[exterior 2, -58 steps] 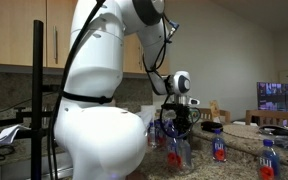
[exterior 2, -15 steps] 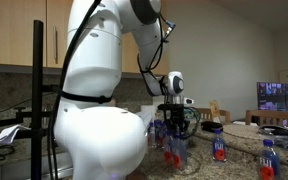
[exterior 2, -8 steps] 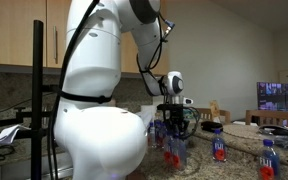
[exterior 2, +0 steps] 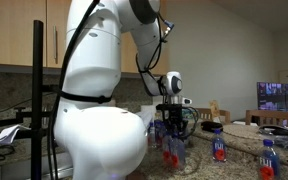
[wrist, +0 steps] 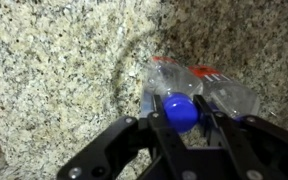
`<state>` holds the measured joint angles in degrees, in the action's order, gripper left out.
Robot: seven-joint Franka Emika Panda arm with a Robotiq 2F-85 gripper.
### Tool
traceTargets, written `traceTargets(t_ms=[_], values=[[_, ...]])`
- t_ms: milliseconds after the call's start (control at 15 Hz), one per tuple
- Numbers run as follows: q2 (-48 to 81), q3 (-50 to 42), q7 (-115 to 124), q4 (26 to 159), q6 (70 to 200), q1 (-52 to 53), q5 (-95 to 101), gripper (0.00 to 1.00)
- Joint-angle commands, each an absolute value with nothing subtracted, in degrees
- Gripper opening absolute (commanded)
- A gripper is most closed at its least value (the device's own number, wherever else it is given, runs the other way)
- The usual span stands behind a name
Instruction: Move the three water bottles on the right forward and arrange them in a line
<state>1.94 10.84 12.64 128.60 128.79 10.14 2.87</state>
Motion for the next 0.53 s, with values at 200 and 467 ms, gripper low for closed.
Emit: traceTargets(t_ms=[200,467], values=[[-0.5,11.0,14.1,131.4,129.8,10.7,2.8,0.13],[-1.4,11.1,19.0,132.5,130.3,10.8,2.3,0.13]])
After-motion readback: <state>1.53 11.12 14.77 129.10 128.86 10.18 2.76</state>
